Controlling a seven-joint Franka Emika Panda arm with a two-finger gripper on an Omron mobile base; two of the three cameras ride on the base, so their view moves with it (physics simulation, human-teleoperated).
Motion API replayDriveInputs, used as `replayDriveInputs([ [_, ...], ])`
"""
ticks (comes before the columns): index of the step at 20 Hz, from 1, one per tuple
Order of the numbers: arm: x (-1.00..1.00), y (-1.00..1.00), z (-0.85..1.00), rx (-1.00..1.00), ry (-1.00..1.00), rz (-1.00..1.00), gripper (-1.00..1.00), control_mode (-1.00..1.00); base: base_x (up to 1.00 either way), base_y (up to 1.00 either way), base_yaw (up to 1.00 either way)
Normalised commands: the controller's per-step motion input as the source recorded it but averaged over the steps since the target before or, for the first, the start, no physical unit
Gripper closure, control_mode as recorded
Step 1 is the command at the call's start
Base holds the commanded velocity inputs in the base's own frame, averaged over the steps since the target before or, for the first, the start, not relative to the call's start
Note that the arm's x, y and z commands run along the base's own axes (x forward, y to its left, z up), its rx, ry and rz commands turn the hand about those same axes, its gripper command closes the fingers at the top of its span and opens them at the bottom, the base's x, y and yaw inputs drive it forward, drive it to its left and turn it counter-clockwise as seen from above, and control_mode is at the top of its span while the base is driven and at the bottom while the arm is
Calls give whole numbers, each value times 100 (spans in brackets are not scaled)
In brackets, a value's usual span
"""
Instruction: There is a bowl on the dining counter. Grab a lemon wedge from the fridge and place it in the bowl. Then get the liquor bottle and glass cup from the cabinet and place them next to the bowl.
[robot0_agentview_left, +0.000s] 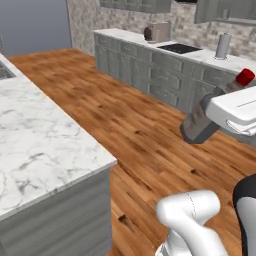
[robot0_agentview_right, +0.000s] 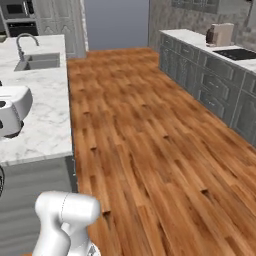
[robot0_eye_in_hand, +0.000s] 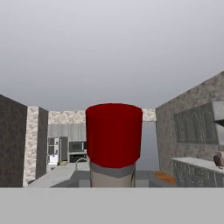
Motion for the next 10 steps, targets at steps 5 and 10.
replayDriveInputs([
  [5, 0, 0, 0, 0, 0, 0, 100, 100, 0, 100, 0],
  [10, 0, 0, 0, 0, 0, 0, 100, 100, 0, 100, 0],
])
